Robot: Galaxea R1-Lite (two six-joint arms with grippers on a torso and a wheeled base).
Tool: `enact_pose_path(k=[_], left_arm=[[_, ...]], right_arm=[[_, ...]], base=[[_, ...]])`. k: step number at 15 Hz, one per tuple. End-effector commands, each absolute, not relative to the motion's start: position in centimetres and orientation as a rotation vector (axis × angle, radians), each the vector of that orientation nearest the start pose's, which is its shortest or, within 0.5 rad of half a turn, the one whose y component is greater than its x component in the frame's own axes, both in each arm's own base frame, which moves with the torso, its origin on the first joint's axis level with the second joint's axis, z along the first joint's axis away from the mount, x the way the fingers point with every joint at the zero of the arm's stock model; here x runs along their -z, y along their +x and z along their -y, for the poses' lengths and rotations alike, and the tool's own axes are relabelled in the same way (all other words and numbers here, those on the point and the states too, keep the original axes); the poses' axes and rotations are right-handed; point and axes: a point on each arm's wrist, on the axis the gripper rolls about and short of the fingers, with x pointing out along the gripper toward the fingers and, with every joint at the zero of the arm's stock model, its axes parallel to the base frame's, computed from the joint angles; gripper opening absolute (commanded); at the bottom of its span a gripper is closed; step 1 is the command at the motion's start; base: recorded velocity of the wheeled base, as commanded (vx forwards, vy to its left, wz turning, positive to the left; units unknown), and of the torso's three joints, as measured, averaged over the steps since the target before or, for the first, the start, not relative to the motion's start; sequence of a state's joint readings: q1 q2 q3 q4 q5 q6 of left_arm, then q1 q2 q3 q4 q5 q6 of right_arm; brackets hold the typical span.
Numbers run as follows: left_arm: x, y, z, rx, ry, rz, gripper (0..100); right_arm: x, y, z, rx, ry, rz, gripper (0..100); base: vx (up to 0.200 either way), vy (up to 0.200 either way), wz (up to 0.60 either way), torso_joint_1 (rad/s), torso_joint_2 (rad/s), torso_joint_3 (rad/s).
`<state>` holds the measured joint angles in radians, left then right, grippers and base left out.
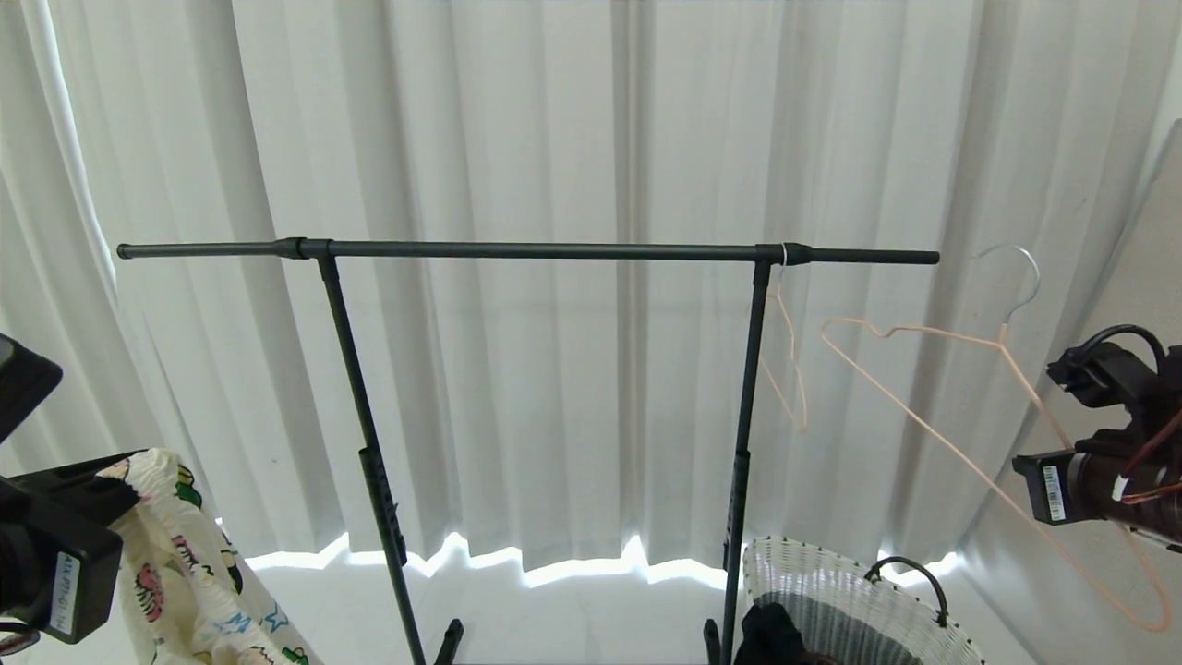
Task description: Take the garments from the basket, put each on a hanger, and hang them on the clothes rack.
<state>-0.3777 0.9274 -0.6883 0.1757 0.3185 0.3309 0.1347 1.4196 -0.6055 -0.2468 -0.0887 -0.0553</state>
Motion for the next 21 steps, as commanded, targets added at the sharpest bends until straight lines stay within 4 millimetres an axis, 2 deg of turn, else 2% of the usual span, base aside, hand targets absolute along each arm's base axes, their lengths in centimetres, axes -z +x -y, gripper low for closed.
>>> enact_pose_path(k=[1, 4, 7, 9, 12, 15, 16, 18, 21], left_arm=[[-22.4, 9.6, 3.1, 0.131, 0.479, -0.405, 0], [-22.0, 10.0, 3.3, 0.142, 0.479, -0.427, 0], [-21.8, 12.2, 4.2, 0.124, 0.388, -0.49, 0], [-22.5, 14.8, 5.3, 0.1, 0.305, -0.519, 0], [-23.8, 19.8, 7.4, 0.027, 0.149, -0.538, 0], [-24.2, 23.0, 8.9, -0.032, 0.048, -0.536, 0], [-24.3, 24.3, 10.0, -0.059, -0.009, -0.529, 0], [-23.9, 25.0, 11.4, -0.073, -0.011, -0.529, 0], [-24.4, 24.2, 13.5, -0.001, -0.011, -0.513, 0]], right_arm=[[-17.7, 20.2, -3.5, -0.095, -0.127, -0.508, 0], [-18.9, 18.7, -4.8, -0.174, -0.137, -0.44, 0], [-19.4, 16.4, -7.8, -0.364, -0.171, -0.398, 0], [-19.2, 15.2, -10.1, -0.508, -0.203, -0.399, 0], [-18.3, 13.4, -13.5, -0.701, -0.254, -0.425, 0], [-17.8, 12.1, -15.4, -0.813, -0.294, -0.439, 0], [-17.6, 11.5, -16.1, -0.859, -0.311, -0.443, 0], [-17.6, 11.3, -16.8, -0.878, -0.293, -0.458, 0], [-18.0, 11.9, -17.8, -0.855, -0.216, -0.482, 0]], base=[[0.0, 0.0, 0.0, 0.0, 0.0, 0.0], [0.0, 0.0, 0.0, 0.0, 0.0, 0.0], [0.0, 0.0, 0.0, 0.0, 0.0, 0.0], [0.0, 0.0, 0.0, 0.0, 0.0, 0.0], [0.0, 0.0, 0.0, 0.0, 0.0, 0.0], [0.0, 0.0, 0.0, 0.0, 0.0, 0.0], [0.0, 0.0, 0.0, 0.0, 0.0, 0.0], [0.0, 0.0, 0.0, 0.0, 0.0, 0.0], [0.0, 0.0, 0.0, 0.0, 0.0, 0.0]])
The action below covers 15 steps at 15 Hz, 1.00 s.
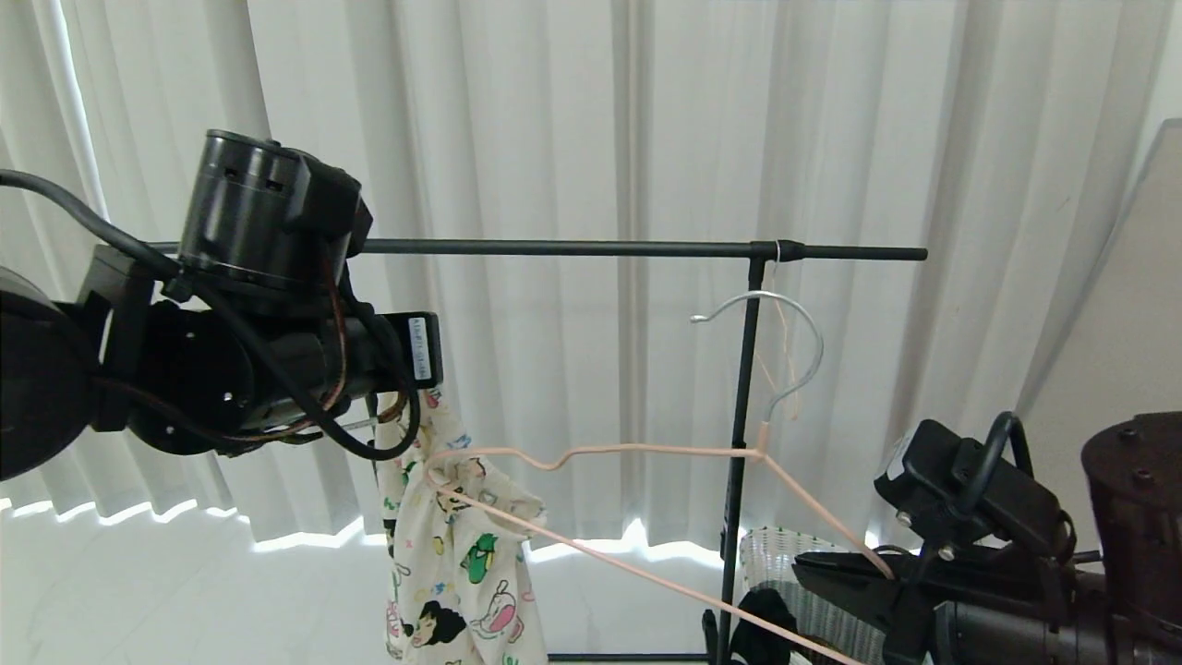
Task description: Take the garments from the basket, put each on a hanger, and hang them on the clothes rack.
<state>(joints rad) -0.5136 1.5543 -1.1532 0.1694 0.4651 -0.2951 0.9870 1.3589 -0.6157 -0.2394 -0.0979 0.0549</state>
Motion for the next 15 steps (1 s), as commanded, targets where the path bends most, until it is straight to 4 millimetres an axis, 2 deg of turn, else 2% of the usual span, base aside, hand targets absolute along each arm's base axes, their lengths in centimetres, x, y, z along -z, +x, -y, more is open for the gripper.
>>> enact_pose_path(k=[1, 6, 10, 15], left_arm=[[-24.54, 24.13, 13.82, 0.009, -0.016, -0.508, 0], [-24.57, 24.1, 13.74, -0.02, -0.011, -0.498, 0], [-24.23, 24.96, 13.49, -0.084, -0.007, -0.478, 0], [-24.36, 24.8, 13.54, -0.085, -0.007, -0.473, 0]], right_arm=[[-18.2, 12.32, -18.22, -0.844, -0.187, -0.489, 0], [-18.56, 12.95, -18.76, -0.818, -0.141, -0.496, 0], [-18.91, 12.86, -18.24, -0.788, -0.119, -0.488, 0], [-18.75, 13.0, -18.44, -0.785, -0.123, -0.494, 0]], base=[[0.0, 0.0, 0.0, 0.0, 0.0, 0.0], [0.0, 0.0, 0.0, 0.0, 0.0, 0.0], [0.0, 0.0, 0.0, 0.0, 0.0, 0.0], [0.0, 0.0, 0.0, 0.0, 0.0, 0.0]])
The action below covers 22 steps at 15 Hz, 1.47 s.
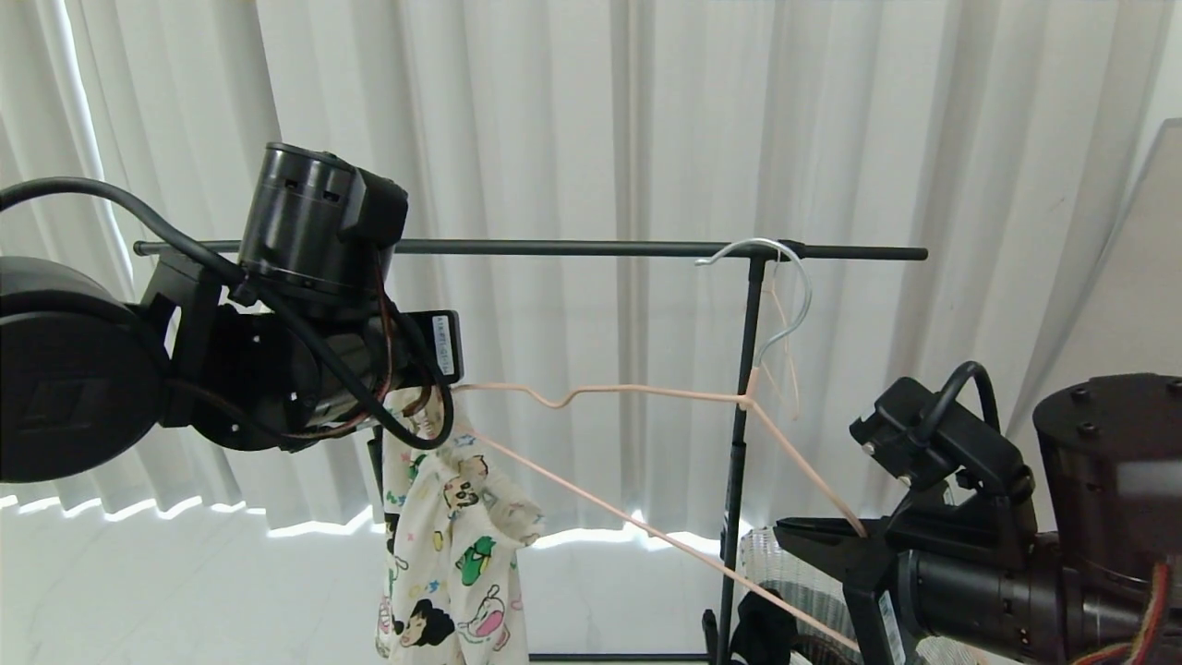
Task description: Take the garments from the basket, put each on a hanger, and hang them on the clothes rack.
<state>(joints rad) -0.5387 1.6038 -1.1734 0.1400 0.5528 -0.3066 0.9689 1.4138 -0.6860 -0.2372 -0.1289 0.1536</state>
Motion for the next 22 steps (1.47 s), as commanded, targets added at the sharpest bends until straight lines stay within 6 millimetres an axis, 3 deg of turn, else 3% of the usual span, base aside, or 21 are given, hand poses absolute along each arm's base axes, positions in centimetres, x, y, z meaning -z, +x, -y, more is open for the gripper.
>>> enact_pose_path(k=[1, 6, 16, 22], left_arm=[[-24.4, 24.8, 13.5, -0.085, -0.007, -0.473, 0], [-24.4, 24.6, 13.7, -0.079, -0.008, -0.47, 0], [-24.3, 23.3, 15.8, -0.042, -0.031, -0.46, 0], [-24.6, 22.6, 16.9, 0.004, -0.031, -0.453, 0]], right_arm=[[-18.4, 13.3, -18.9, -0.78, -0.132, -0.507, 0], [-17.9, 14.9, -21.0, -0.751, -0.146, -0.522, 0], [-17.6, 15.2, -22.5, -0.701, -0.055, -0.565, 0], [-16.9, 16.0, -24.5, -0.715, -0.05, -0.55, 0]], base=[[0.0, 0.0, 0.0, 0.0, 0.0, 0.0], [0.0, 0.0, 0.0, 0.0, 0.0, 0.0], [0.0, 0.0, 0.0, 0.0, 0.0, 0.0], [0.0, 0.0, 0.0, 0.0, 0.0, 0.0]])
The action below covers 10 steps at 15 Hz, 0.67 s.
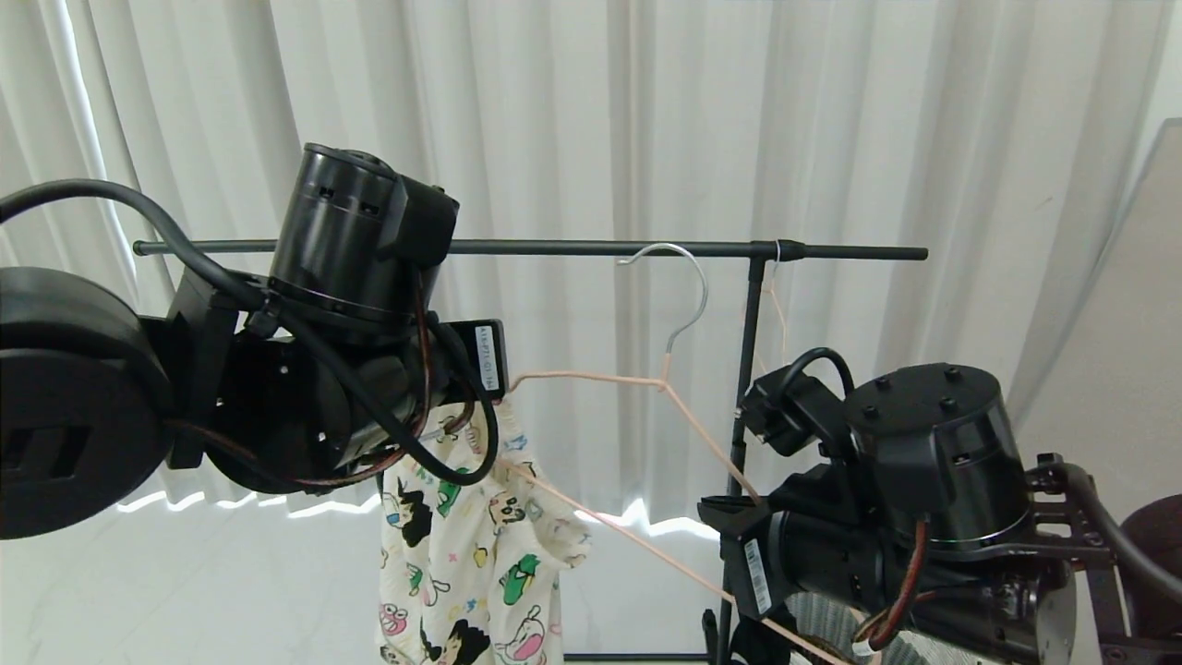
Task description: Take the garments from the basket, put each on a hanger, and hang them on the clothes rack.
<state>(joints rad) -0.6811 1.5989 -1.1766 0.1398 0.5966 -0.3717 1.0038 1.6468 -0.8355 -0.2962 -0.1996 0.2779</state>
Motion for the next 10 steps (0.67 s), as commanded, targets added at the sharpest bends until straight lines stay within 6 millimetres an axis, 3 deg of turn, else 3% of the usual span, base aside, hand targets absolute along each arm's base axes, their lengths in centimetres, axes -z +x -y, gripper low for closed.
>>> enact_pose_path(k=[1, 10], left_arm=[[-24.7, 22.4, 17.1, 0.014, -0.039, -0.449, 0], [-27.1, 20.6, 20.0, 0.146, -0.085, -0.391, 0]], right_arm=[[-16.9, 16.0, -25.0, -0.725, -0.05, -0.548, 0], [-17.0, 15.9, -28.0, -0.779, -0.044, -0.529, 0]], base=[[0.0, 0.0, 0.0, 0.0, 0.0, 0.0], [0.0, 0.0, 0.0, 0.0, 0.0, 0.0]])
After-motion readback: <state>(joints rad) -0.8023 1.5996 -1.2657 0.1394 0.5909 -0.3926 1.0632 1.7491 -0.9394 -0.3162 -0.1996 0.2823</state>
